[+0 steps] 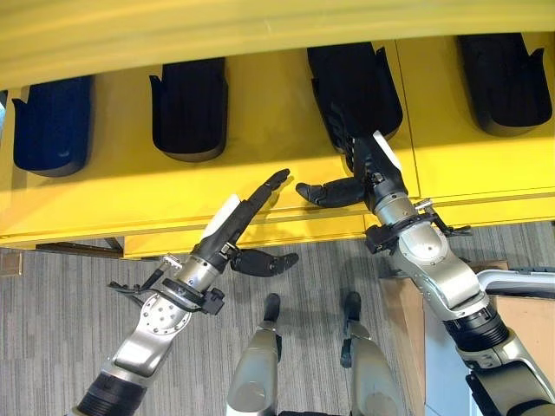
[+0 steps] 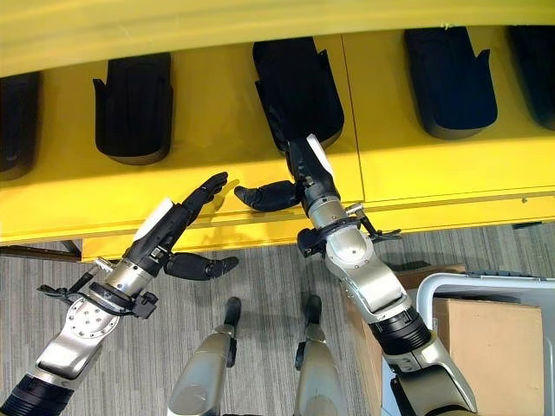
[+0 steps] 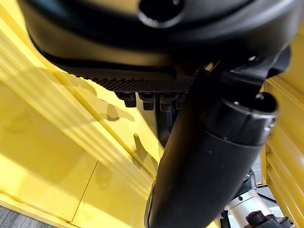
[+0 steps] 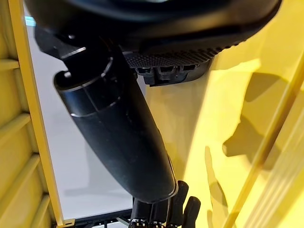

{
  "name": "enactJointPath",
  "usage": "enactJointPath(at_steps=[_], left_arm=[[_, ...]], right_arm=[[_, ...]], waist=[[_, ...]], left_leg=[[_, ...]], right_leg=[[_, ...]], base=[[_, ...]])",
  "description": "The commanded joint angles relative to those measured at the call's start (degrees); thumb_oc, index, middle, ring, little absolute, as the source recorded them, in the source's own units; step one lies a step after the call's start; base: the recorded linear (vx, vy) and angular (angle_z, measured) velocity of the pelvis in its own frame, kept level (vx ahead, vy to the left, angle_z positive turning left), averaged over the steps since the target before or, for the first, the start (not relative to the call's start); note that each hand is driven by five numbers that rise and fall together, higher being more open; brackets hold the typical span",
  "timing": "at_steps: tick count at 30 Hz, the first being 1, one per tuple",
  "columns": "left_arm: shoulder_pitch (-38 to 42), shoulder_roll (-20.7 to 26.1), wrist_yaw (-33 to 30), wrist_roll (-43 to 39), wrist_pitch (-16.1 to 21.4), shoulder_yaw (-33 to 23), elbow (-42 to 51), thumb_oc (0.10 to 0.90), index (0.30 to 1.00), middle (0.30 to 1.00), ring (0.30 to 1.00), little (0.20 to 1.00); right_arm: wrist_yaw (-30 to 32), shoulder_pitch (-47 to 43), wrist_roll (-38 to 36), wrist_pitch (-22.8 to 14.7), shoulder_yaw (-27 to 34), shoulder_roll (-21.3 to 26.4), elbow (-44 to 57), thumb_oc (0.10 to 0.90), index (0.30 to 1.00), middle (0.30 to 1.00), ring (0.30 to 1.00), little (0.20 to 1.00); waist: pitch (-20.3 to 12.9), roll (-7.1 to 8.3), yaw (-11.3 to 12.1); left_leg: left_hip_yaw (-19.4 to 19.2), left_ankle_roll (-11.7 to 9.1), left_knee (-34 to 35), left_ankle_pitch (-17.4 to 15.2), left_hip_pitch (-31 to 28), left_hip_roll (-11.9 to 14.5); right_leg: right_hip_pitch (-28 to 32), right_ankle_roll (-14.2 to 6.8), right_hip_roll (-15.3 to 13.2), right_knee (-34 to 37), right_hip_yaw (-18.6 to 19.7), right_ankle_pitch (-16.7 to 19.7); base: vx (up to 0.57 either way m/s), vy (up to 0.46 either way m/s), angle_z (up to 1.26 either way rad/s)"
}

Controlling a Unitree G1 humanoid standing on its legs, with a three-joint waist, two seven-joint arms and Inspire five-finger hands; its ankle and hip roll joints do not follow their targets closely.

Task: Move parts from the plastic box to the shelf.

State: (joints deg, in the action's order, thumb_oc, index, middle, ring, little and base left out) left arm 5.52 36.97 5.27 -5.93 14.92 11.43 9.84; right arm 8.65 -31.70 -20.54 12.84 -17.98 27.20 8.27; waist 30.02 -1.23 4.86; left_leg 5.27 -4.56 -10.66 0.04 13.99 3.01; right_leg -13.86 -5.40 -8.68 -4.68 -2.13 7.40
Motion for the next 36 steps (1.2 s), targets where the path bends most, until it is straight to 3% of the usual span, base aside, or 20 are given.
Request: enactJointPath(at_steps=[1,27,36], left_arm=[[0.7,-0.9,-1.3,-0.3,4.0,-1.9,11.5,0.900,1.000,1.000,1.000,1.000],[0.4,-1.1,-1.4,0.3,4.5,-1.9,11.3,0.900,1.000,1.000,1.000,1.000],[0.5,-1.2,-1.6,-0.1,4.4,-1.6,11.3,0.900,1.000,1.000,1.000,1.000]], right_arm=[[-0.5,-6.3,-2.0,-5.5,0.0,-1.6,5.3,0.900,1.000,1.000,1.000,1.000],[1.2,-6.5,-4.5,-7.6,0.2,-3.3,5.5,0.900,1.000,1.000,1.000,1.000],[4.2,-6.3,-1.8,-7.7,0.3,-3.3,5.2,0.900,1.000,1.000,1.000,1.000]], waist=[[-3.7,-0.02,-0.1],[-4.0,-0.36,0.0],[-4.0,-0.37,0.0]], left_leg=[[-4.0,3.7,-2.1,-4.6,-0.3,0.3],[-4.1,3.7,-2.0,-4.6,-0.9,0.2],[-3.9,3.8,-2.4,-4.8,-0.8,0.2]], right_leg=[[2.8,-1.0,-2.7,-5.6,0.6,-8.5],[3.3,-0.9,-2.7,-5.5,0.7,-8.6],[3.4,-0.7,-2.6,-6.0,0.7,-8.9]], base=[[0.00,0.000,0.00],[0.00,0.000,0.00],[0.00,0.000,0.00]])
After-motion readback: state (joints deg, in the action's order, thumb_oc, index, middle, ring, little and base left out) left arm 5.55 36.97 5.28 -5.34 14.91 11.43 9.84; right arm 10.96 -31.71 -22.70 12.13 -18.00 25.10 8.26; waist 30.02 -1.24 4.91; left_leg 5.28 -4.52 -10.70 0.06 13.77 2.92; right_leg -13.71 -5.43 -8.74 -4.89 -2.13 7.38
